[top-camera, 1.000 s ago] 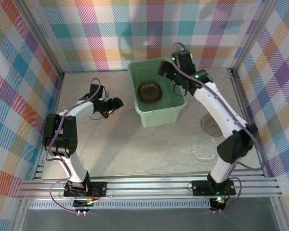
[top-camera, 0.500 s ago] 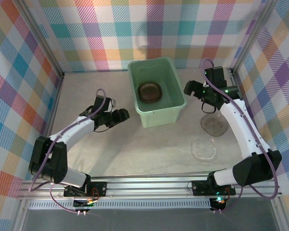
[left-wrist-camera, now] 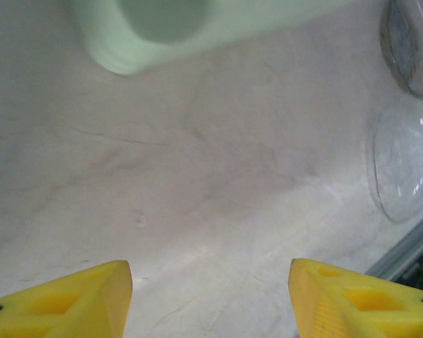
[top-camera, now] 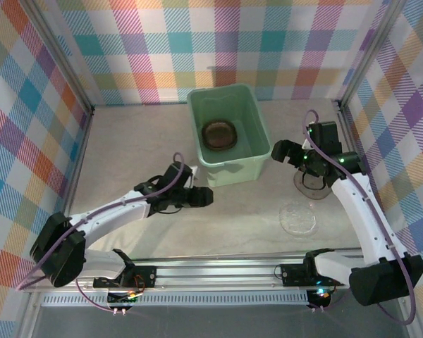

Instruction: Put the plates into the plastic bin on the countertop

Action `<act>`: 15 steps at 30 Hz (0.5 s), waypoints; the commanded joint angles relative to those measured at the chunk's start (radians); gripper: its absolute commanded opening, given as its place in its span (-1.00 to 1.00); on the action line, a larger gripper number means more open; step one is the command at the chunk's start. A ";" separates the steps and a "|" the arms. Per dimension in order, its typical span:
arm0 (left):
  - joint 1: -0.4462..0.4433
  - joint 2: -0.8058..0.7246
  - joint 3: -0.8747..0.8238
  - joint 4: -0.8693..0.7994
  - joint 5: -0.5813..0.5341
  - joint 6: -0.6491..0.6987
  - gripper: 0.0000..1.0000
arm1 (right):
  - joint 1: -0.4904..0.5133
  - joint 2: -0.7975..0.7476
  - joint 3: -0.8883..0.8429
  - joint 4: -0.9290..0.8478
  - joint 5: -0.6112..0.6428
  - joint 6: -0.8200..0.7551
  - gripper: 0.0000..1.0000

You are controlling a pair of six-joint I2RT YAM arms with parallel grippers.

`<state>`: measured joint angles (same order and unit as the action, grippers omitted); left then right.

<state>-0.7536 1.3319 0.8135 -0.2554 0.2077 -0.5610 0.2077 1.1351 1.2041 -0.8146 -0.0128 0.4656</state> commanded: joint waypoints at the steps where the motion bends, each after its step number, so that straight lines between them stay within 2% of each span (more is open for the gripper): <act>1: -0.102 0.098 0.098 0.062 -0.048 0.018 0.21 | -0.007 -0.040 -0.012 -0.015 -0.019 -0.019 0.99; 6: -0.216 0.275 0.217 0.134 -0.046 0.015 0.21 | -0.008 -0.071 -0.008 -0.032 -0.011 -0.016 0.98; 10: -0.253 0.394 0.274 0.213 -0.017 -0.015 0.21 | -0.010 -0.120 -0.021 -0.038 0.012 -0.009 0.98; 15: -0.299 0.509 0.367 0.199 0.006 -0.011 0.20 | -0.013 -0.154 -0.042 -0.049 0.018 -0.011 0.98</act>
<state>-1.0245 1.8065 1.1290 -0.0895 0.1917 -0.5648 0.2020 0.9985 1.1786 -0.8402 -0.0067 0.4622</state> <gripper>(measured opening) 0.603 0.991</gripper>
